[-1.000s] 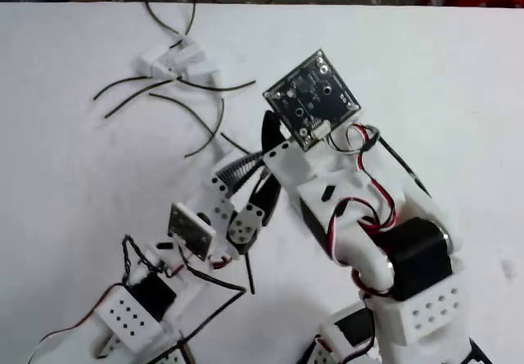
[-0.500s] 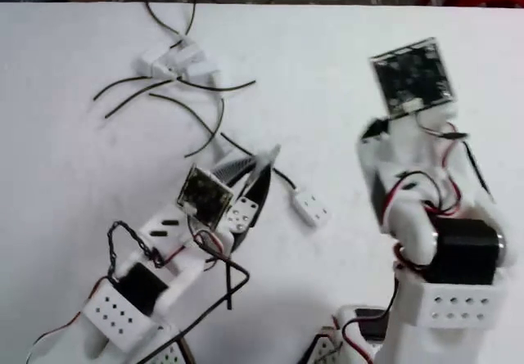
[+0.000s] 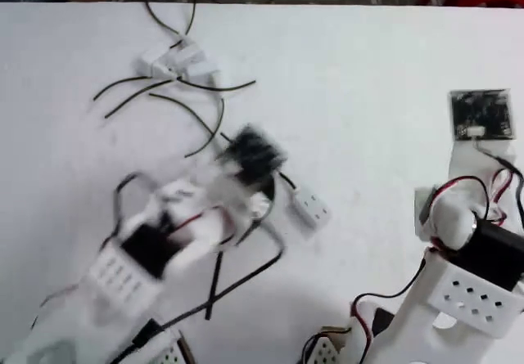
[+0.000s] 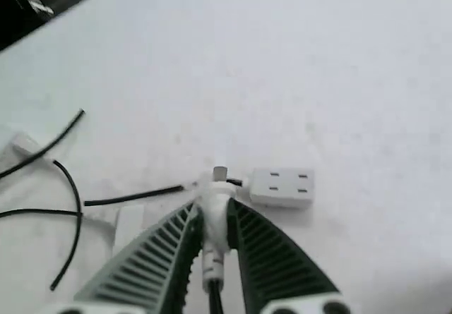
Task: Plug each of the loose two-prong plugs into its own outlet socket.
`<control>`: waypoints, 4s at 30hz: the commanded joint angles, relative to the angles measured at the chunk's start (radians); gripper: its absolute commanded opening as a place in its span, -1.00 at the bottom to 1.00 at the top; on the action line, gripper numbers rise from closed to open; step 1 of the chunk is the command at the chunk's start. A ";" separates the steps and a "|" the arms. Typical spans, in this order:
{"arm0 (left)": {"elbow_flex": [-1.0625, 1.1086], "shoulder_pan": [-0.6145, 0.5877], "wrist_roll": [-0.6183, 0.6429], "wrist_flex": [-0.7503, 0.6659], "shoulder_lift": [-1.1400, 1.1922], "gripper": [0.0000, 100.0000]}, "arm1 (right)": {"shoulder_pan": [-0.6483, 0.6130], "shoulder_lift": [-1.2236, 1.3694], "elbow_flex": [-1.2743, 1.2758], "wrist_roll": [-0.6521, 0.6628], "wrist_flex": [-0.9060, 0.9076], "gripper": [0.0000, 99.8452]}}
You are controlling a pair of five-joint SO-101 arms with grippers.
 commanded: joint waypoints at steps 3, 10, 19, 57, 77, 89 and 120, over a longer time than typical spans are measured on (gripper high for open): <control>-0.439 0.093 -0.009 0.265 0.449 -0.95 | 0.191 -0.073 0.150 0.187 -0.022 -0.96; -0.600 0.127 -0.015 0.308 0.641 -0.95 | 0.536 -0.156 0.465 0.491 -0.292 -0.96; -1.011 0.127 -0.017 0.586 0.986 -0.95 | 0.848 -0.165 0.799 0.727 -0.727 -0.96; -1.653 0.237 -0.129 0.855 1.561 -0.95 | 0.918 -0.171 0.927 0.895 -0.608 -0.96; -1.781 0.185 -0.106 0.858 1.728 -0.95 | 0.917 -0.171 0.968 0.901 -0.610 -0.96; -1.783 0.177 -0.026 0.861 1.732 -0.95 | 0.917 -0.170 0.970 0.901 -0.638 -0.96; -1.582 0.216 0.091 0.856 1.532 -0.95 | 0.915 -0.171 1.007 0.901 -0.639 -0.96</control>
